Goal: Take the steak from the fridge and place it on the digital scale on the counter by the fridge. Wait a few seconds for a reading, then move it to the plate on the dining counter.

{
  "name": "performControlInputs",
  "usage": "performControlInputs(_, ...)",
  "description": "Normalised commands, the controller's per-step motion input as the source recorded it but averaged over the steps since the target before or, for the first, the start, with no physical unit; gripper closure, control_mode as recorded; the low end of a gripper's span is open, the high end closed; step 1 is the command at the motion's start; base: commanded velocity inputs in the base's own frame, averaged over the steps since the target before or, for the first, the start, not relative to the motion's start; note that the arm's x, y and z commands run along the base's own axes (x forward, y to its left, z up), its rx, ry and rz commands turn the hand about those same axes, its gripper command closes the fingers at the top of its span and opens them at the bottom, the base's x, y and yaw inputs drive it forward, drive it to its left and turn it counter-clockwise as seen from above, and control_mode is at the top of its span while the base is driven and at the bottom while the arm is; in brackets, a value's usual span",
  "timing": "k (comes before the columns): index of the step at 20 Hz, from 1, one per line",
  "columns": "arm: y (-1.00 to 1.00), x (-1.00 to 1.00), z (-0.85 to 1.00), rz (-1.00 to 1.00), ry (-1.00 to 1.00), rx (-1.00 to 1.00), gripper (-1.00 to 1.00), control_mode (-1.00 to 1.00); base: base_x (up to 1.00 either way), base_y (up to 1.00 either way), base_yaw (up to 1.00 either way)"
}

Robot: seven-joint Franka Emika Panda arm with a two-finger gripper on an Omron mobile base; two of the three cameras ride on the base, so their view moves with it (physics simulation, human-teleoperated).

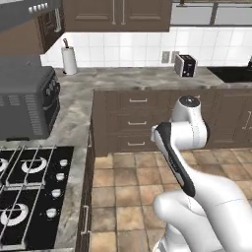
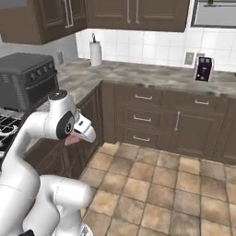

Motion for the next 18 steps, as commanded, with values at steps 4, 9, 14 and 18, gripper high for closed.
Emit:
performControlInputs(4, 0.0, 0.0, 0.0, 0.0, 0.0, 0.0, 1.0, 1.0, 0.95, -0.2, -0.5)
performControlInputs(9, 0.0, 0.0, 0.0, 0.0, 0.0, 0.0, 1.0, 1.0, 0.74, -0.32, -0.56)
performControlInputs(14, 0.0, 0.0, 0.0, 0.0, 0.0, 0.0, 1.0, 1.0, 0.64, -0.71, -0.37)
performControlInputs(18, 0.0, 0.0, 0.0, 0.0, 0.0, 0.0, 1.0, 1.0, 0.87, -0.89, -0.11)
